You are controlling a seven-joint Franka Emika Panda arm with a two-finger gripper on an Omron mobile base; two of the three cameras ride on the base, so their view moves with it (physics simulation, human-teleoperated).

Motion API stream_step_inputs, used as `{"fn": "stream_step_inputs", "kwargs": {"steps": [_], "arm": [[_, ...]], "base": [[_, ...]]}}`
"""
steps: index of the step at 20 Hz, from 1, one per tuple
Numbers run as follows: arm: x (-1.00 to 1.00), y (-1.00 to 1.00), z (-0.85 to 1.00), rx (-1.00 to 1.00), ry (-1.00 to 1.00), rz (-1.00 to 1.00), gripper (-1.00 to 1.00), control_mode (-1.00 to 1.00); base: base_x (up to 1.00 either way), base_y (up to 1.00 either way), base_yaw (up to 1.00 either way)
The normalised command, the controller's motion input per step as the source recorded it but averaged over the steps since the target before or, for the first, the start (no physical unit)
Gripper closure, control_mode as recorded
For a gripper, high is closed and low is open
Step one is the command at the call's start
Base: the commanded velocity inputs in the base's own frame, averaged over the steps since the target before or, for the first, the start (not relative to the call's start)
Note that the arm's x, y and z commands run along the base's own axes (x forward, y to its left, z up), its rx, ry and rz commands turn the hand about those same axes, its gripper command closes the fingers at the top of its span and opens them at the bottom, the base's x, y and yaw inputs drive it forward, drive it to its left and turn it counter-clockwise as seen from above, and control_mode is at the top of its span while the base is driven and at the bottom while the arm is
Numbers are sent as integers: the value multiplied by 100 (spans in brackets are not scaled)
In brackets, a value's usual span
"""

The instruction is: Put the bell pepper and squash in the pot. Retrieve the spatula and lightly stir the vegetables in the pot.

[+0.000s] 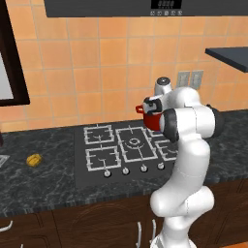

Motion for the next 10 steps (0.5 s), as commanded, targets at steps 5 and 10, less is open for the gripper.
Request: {"fn": "stream_step_inputs", "kwargs": {"steps": [5,10], "arm": [[55,-3,-32,0,7,0,100,-100],[38,-21,-25,0,0,0,100,-100]], "base": [[0,0,0],[0,0,0]]}}
